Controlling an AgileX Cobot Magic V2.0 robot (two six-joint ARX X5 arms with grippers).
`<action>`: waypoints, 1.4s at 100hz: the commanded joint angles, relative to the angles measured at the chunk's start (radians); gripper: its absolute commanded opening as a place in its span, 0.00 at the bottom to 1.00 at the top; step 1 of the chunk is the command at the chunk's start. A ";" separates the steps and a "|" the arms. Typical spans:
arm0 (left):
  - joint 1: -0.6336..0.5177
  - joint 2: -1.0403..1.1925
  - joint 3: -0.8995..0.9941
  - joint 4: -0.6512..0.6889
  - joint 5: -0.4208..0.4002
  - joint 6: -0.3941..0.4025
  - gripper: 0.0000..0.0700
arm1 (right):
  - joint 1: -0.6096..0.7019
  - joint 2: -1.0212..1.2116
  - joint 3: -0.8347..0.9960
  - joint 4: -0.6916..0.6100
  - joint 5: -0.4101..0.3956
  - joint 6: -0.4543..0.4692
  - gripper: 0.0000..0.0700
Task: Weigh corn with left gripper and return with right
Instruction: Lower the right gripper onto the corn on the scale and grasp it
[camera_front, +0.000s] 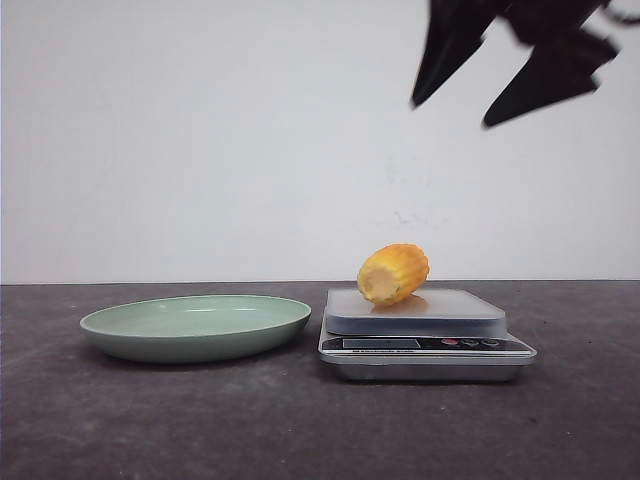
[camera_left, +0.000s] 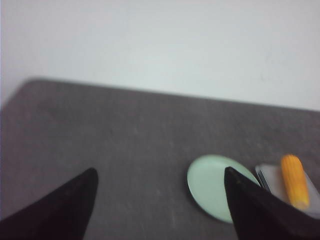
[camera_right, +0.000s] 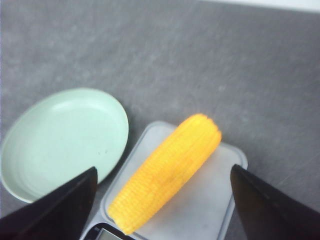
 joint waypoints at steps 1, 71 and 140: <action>0.026 -0.006 0.016 -0.008 0.053 -0.064 0.70 | 0.013 0.048 0.016 0.023 0.011 0.020 0.79; 0.370 -0.153 -0.126 -0.027 0.322 0.023 0.68 | 0.037 0.325 0.017 0.220 0.030 0.123 0.79; 0.375 -0.198 -0.186 -0.028 0.334 0.023 0.68 | 0.069 0.399 0.017 0.150 0.058 0.169 0.25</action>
